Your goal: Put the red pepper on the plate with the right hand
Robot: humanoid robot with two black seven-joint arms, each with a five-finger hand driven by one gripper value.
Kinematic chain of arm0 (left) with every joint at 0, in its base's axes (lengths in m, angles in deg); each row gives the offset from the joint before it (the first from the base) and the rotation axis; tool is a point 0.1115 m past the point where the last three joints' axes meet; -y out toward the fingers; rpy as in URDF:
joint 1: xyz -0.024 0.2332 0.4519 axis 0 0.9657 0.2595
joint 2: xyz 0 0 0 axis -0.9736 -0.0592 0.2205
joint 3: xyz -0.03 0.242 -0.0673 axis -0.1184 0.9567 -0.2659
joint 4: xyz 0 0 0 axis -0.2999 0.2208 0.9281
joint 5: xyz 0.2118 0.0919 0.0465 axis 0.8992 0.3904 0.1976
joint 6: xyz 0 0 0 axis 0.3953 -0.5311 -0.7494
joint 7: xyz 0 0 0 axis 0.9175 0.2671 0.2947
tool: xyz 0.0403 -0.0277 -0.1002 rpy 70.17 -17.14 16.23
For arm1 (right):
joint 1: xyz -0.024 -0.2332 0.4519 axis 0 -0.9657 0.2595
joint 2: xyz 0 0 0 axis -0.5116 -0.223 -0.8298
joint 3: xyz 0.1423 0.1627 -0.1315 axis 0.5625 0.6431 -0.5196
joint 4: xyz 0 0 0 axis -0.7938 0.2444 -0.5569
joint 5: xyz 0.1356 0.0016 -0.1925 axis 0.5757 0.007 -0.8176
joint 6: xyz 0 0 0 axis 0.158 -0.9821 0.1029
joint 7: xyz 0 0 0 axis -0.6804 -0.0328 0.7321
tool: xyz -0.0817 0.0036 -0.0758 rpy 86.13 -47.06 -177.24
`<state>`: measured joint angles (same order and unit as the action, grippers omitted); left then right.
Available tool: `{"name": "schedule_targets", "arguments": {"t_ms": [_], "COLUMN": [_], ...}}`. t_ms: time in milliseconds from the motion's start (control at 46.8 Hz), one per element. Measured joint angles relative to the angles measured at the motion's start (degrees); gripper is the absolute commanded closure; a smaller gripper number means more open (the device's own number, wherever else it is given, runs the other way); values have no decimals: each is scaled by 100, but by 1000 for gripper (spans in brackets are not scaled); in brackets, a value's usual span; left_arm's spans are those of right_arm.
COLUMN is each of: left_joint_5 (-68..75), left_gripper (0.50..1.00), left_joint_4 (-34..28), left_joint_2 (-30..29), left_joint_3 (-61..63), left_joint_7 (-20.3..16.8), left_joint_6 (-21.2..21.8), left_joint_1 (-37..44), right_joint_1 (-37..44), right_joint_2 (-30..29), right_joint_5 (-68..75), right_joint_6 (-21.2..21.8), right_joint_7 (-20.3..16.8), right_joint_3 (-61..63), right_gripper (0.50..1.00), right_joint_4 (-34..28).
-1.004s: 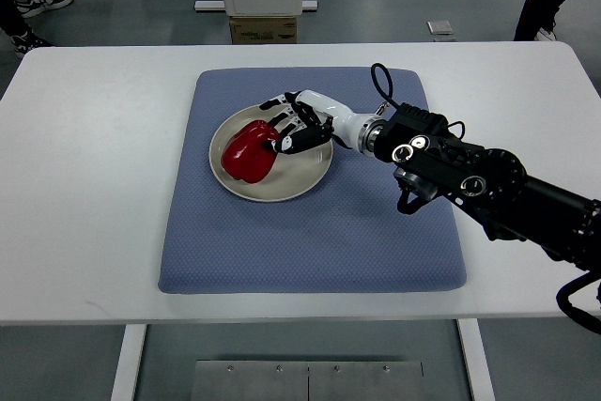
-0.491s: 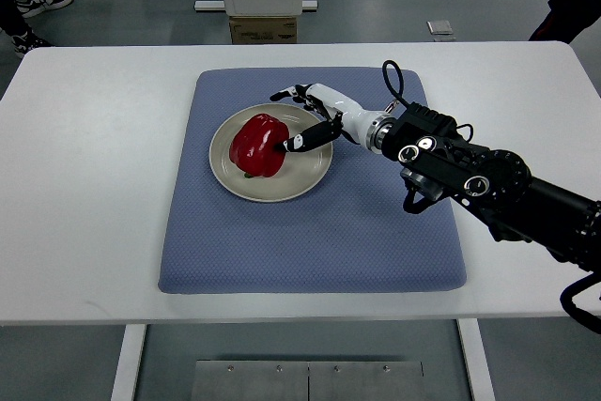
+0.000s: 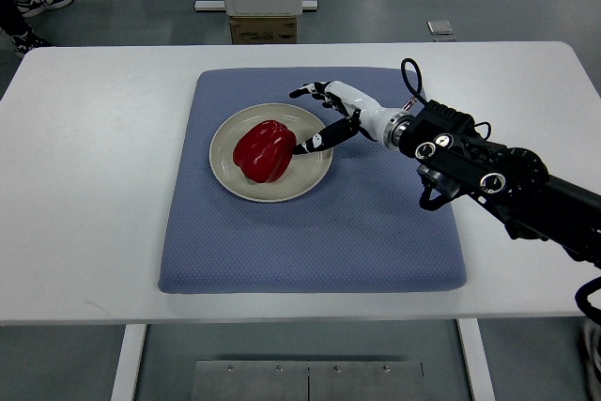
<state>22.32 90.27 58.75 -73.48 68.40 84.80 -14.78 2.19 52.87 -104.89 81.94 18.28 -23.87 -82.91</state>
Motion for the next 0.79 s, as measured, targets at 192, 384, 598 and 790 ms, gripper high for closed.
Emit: {"name": "schedule_targets", "arguments": {"t_ms": [192, 384, 598, 790], "left_joint_5": [0, 0, 0, 0], "left_gripper": [500, 500, 500, 500], "left_joint_4": [0, 0, 0, 0], "left_joint_2": [0, 0, 0, 0], "left_joint_3": [-1, 0, 0, -1], "left_joint_7": [1, 0, 0, -1], "left_joint_6": [0, 1, 0, 0], "left_joint_1": [0, 0, 0, 0], "right_joint_1": [10, 20, -151, -624], "right_joint_2": [326, 637, 843, 871], "right_joint_5": [1, 108, 776, 1095], "right_joint_6": [20, 50, 30, -32], "right_joint_7": [9, 9, -44, -51], "right_joint_3": [8, 127, 561, 1486], "right_gripper": [500, 500, 500, 500], "right_joint_4": [-1, -21, -24, -13]}}
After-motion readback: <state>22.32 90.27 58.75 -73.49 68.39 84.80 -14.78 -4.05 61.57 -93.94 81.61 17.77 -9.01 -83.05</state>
